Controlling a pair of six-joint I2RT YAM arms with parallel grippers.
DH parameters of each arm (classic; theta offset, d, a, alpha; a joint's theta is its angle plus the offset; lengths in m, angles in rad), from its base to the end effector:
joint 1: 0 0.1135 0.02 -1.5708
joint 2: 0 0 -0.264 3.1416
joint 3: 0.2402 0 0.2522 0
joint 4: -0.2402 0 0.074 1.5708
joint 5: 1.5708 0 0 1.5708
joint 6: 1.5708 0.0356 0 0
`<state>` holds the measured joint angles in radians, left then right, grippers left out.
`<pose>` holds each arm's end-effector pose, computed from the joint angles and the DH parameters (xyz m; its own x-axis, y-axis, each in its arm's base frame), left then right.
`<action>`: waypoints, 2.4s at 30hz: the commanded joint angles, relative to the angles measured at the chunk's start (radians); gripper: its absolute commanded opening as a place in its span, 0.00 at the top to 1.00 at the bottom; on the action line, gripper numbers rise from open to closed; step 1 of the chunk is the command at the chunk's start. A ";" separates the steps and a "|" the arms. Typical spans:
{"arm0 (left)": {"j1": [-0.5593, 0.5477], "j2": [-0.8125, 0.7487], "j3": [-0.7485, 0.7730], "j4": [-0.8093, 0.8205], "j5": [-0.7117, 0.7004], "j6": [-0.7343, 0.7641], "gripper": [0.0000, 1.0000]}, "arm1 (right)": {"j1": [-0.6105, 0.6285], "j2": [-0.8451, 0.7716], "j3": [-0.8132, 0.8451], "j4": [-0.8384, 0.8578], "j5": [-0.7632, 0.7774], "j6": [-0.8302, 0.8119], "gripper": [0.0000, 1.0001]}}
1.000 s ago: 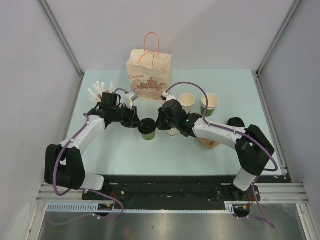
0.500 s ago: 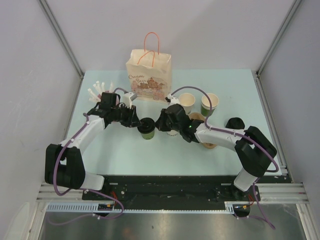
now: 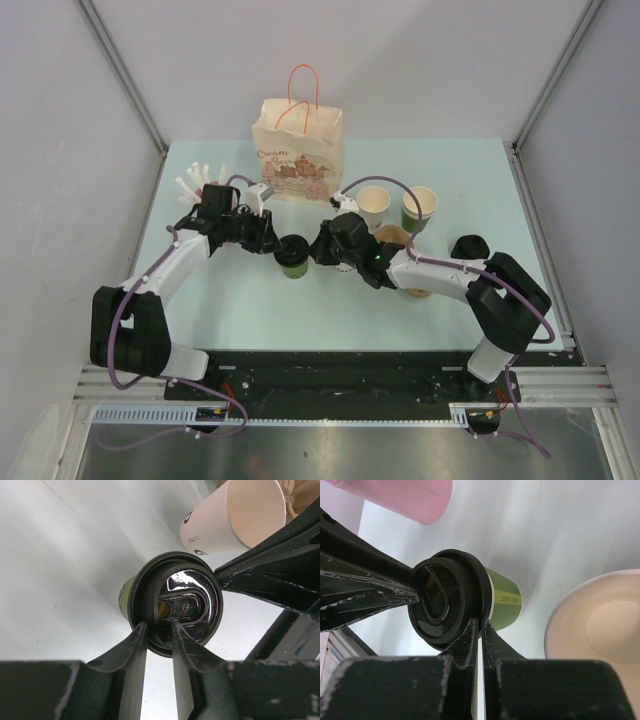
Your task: Pack the takeout coffee
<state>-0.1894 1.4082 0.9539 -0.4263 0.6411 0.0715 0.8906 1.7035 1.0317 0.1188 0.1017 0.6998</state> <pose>0.2798 -0.0753 0.2414 -0.7179 0.1959 -0.6680 0.5776 0.7032 -0.4145 0.2400 0.2909 0.2122 -0.7158 0.1339 -0.6853 -0.3373 0.7930 0.5073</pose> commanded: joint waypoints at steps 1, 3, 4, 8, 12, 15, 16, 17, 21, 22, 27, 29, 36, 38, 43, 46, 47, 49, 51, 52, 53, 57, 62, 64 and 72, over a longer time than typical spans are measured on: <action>-0.021 0.074 -0.043 -0.049 -0.021 0.053 0.69 | 0.051 0.142 -0.102 -0.306 -0.088 -0.031 1.00; -0.021 0.080 -0.044 -0.049 -0.026 0.053 0.69 | 0.045 0.131 -0.101 -0.318 -0.088 -0.039 1.00; -0.021 0.083 -0.044 -0.049 -0.026 0.051 0.69 | 0.044 0.113 -0.101 -0.321 -0.086 -0.040 1.00; -0.021 0.061 -0.027 -0.049 0.000 0.050 0.69 | 0.053 0.045 -0.087 -0.303 -0.086 -0.060 1.00; -0.021 0.017 0.011 -0.048 0.031 0.047 0.67 | 0.065 0.001 -0.029 -0.265 -0.118 -0.083 0.99; -0.021 0.005 0.026 -0.049 0.028 0.041 0.67 | 0.073 -0.028 0.027 -0.248 -0.111 -0.108 0.94; -0.021 0.003 0.028 -0.049 0.028 0.040 0.67 | 0.073 -0.036 0.050 -0.245 -0.111 -0.121 0.93; -0.021 0.005 0.029 -0.049 0.028 0.040 0.67 | 0.073 -0.042 0.059 -0.245 -0.102 -0.126 0.90; -0.021 0.009 0.046 -0.049 0.028 0.030 0.67 | 0.053 -0.087 0.093 -0.251 -0.077 -0.154 0.89; -0.021 0.008 0.049 -0.049 0.028 0.027 0.66 | 0.048 -0.093 0.097 -0.254 -0.077 -0.157 0.87; -0.021 0.000 0.065 -0.049 0.011 0.027 0.65 | 0.022 -0.136 0.106 -0.278 -0.083 -0.177 0.83; -0.021 0.000 0.069 -0.049 0.012 0.030 0.63 | 0.018 -0.151 0.107 -0.291 -0.089 -0.184 0.79; -0.021 -0.012 0.091 -0.049 -0.004 0.030 0.52 | 0.002 -0.274 0.119 -0.330 -0.183 -0.238 0.58; -0.021 -0.028 0.094 -0.049 -0.014 0.034 0.47 | -0.019 -0.339 0.125 -0.363 -0.195 -0.246 0.52; -0.021 -0.049 0.111 -0.051 -0.027 0.036 0.40 | -0.160 -0.475 0.126 -0.470 -0.221 -0.273 0.38; -0.021 -0.061 0.118 -0.051 -0.035 0.034 0.37 | -0.362 -0.516 0.126 -0.609 -0.250 -0.295 0.35; -0.021 -0.070 0.121 -0.051 -0.044 0.031 0.36 | -0.421 -0.513 0.128 -0.693 -0.258 -0.339 0.34; -0.019 -0.078 0.123 -0.051 -0.052 0.033 0.34 | -0.589 -0.492 0.126 -0.772 -0.191 -0.379 0.35; -0.019 -0.092 0.118 -0.051 -0.060 0.037 0.34 | -0.727 -0.463 0.122 -0.841 -0.142 -0.437 0.37; -0.019 -0.095 0.114 -0.051 -0.058 0.036 0.34 | -0.761 -0.452 0.120 -0.861 -0.078 -0.454 0.37; -0.019 -0.098 0.108 -0.051 -0.054 0.037 0.34 | -0.794 -0.446 0.116 -0.861 -0.045 -0.480 0.37; -0.019 -0.098 0.097 -0.051 -0.044 0.037 0.34 | -0.935 -0.417 0.059 -0.794 0.003 -0.552 0.42; -0.019 -0.097 0.098 -0.051 -0.043 0.044 0.34 | -1.048 -0.387 -0.018 -0.576 -0.118 -0.690 0.43; -0.021 -0.098 0.097 -0.052 -0.046 0.050 0.34 | -1.081 -0.369 -0.054 -0.481 -0.261 -0.802 0.40; -0.021 -0.094 0.091 -0.049 -0.054 0.059 0.35 | -1.259 -0.231 -0.058 -0.369 -0.578 -1.012 0.46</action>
<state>-0.2054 1.3407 1.0313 -0.4820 0.5865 0.0799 -0.3115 1.4231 0.9707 -0.3508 -0.2649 -0.1455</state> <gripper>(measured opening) 0.657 0.562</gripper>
